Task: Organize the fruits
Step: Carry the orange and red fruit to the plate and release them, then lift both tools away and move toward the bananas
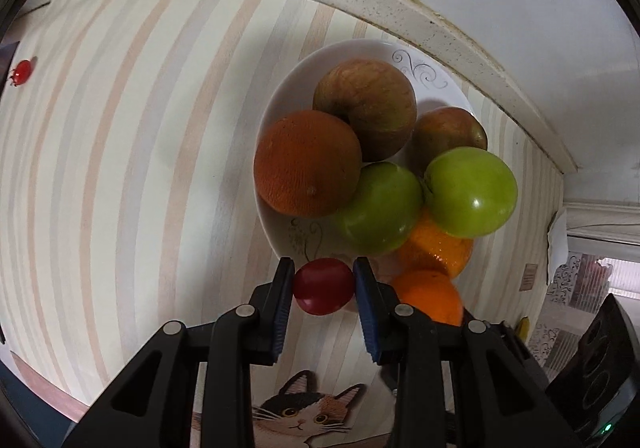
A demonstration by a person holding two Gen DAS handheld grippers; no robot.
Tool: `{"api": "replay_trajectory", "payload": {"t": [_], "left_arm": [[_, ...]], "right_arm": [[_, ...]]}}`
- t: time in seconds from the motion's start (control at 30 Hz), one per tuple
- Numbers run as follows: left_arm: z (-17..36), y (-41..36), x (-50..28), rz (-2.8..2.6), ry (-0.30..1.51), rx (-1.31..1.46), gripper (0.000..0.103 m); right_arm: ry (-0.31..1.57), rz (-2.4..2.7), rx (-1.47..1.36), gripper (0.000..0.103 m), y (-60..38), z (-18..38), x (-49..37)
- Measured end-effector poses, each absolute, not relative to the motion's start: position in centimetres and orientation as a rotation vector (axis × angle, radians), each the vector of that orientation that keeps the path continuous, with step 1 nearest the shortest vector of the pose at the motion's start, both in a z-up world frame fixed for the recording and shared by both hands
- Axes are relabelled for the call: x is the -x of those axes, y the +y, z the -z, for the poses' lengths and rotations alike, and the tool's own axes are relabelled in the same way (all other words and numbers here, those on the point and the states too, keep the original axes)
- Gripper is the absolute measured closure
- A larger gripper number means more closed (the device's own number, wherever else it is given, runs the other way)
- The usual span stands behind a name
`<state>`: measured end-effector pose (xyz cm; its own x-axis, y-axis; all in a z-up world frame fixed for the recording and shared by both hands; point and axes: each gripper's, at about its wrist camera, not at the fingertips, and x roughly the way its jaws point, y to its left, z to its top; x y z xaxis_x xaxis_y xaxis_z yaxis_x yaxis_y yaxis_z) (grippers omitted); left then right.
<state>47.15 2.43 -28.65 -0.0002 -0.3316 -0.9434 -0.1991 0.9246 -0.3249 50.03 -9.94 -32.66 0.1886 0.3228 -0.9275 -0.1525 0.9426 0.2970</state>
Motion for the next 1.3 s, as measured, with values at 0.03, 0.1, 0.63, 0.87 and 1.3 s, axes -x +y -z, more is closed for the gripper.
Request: {"api": "replay_trajectory", "payload": {"t": [0.03,0.1,0.63,0.87,1.3], "left_arm": [[28.8,2.5,-47.2,0.108,1.588,0.427,0.075],[29.1,2.6,-47.4,0.11,1.602,0.439,0.075],[28.2,1.9,-47.5,0.104,1.598,0.368,0.051],[26.2,2.4,-47.1,0.122,1.546,0.354,0.021],[21.2,3.1,-41.2,0.024,1.352,0.117,0.011]], "right_arm": [[1.342,-0.335,-0.148,0.036,-9.8,32.7,-50.0],[1.339,-0.331,-0.142,0.036,-9.8,32.7,-49.9],[1.294,-0.289,-0.233,0.032,-10.3,32.6,-49.5],[1.281,-0.272,-0.257,0.02,-11.3,31.0,-49.0],[1.226,-0.13,-0.134,0.006,-15.2,25.9,-45.5]]}}
